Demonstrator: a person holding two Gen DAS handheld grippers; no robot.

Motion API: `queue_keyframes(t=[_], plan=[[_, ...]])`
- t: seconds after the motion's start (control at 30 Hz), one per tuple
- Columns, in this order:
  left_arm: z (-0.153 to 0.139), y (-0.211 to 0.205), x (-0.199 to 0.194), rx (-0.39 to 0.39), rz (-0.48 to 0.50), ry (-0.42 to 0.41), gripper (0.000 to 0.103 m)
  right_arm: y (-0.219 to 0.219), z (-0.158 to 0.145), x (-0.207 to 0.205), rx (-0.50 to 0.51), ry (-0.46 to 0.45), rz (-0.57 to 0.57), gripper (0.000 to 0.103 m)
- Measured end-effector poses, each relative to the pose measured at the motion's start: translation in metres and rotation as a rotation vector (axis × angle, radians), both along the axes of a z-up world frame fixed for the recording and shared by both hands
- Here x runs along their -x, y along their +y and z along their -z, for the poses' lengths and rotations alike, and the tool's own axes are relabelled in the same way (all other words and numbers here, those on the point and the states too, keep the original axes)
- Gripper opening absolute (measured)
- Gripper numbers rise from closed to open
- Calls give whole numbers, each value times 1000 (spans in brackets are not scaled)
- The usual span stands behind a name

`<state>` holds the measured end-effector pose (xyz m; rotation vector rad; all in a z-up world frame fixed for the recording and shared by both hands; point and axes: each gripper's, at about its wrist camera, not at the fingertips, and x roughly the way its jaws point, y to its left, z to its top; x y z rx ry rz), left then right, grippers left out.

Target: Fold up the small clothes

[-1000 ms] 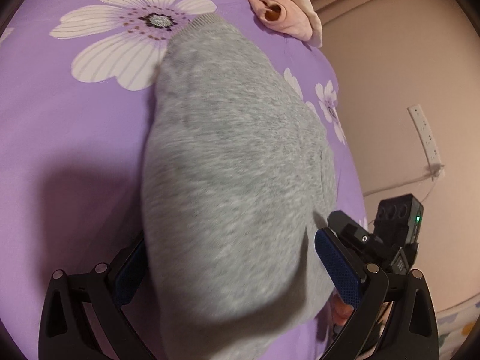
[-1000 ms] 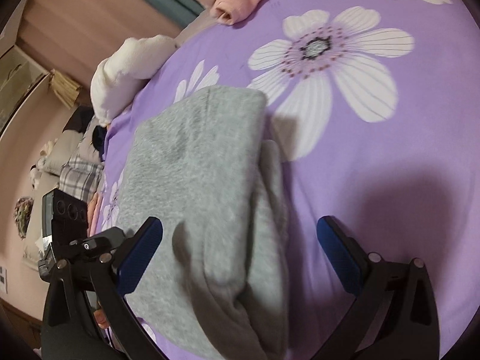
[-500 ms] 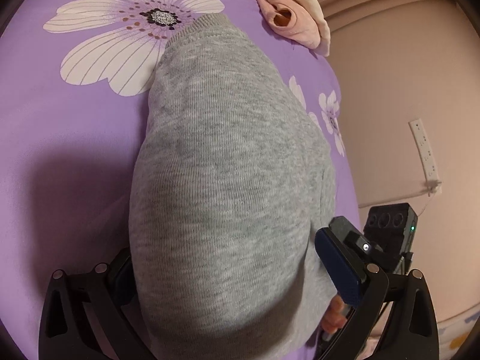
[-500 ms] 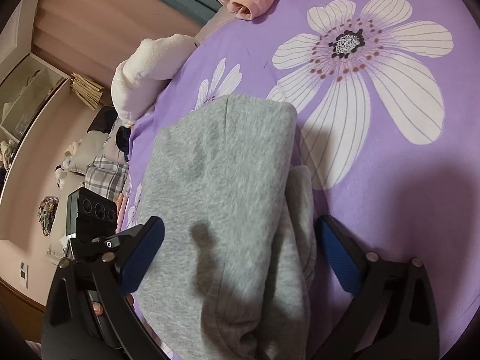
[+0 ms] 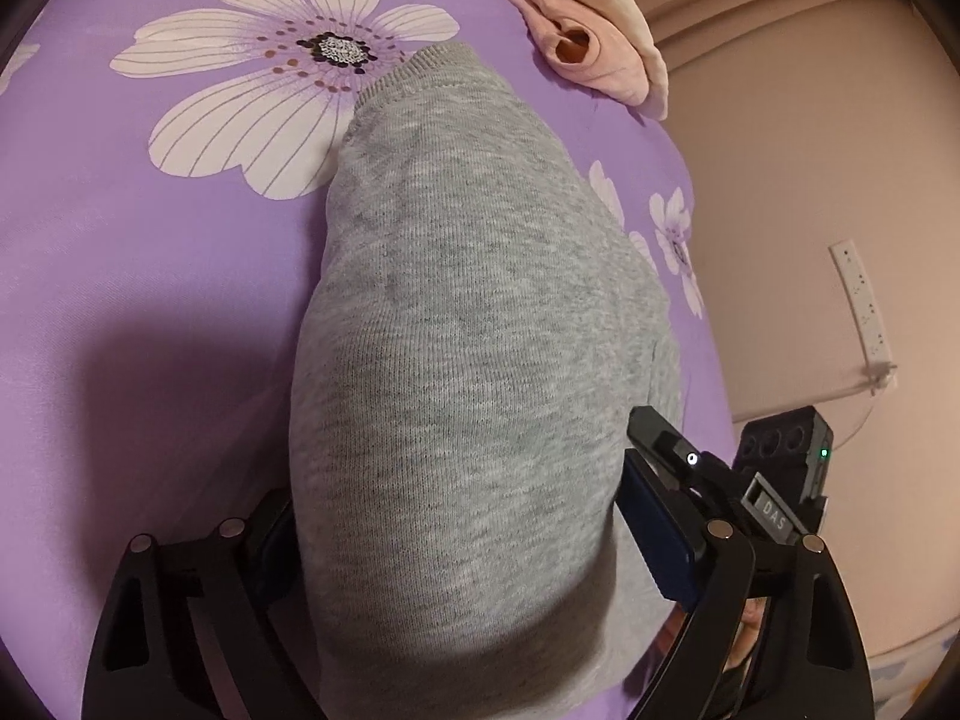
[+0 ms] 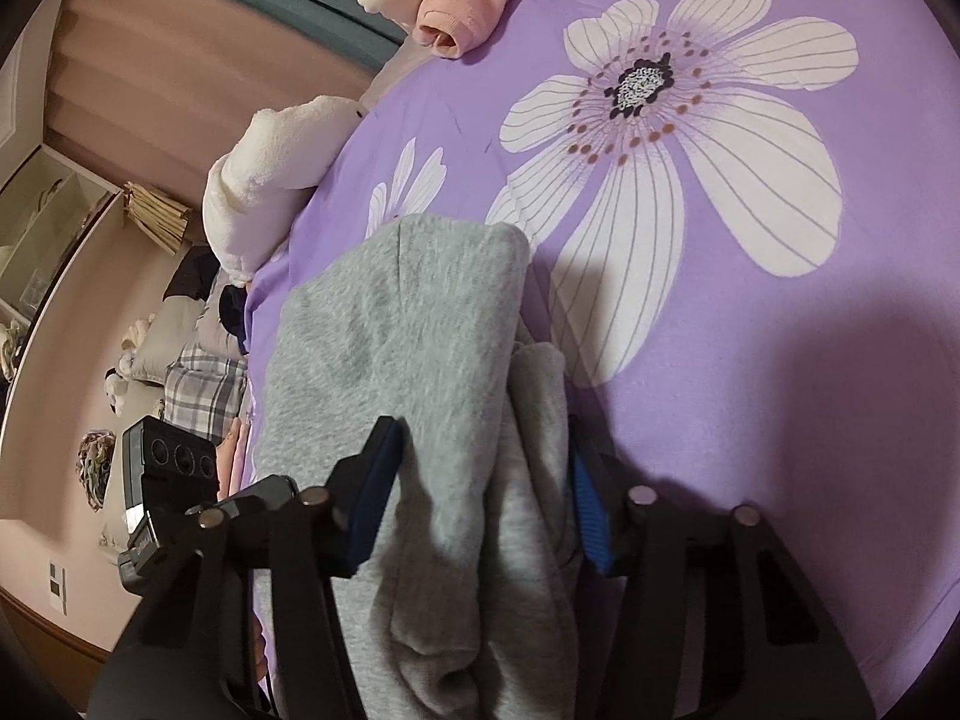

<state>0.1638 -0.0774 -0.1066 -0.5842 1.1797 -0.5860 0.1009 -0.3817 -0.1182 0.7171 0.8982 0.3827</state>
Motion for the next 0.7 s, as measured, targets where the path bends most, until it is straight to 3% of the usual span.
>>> queue_keyframes(t=[0.4,0.7], plan=[[-5,-7,1,-36,-4,-18,86,16,-14,4,112,-39,15,32],[-6,-7,2,-46,3,-39,84,24,-23,6,147,-72,20,27]])
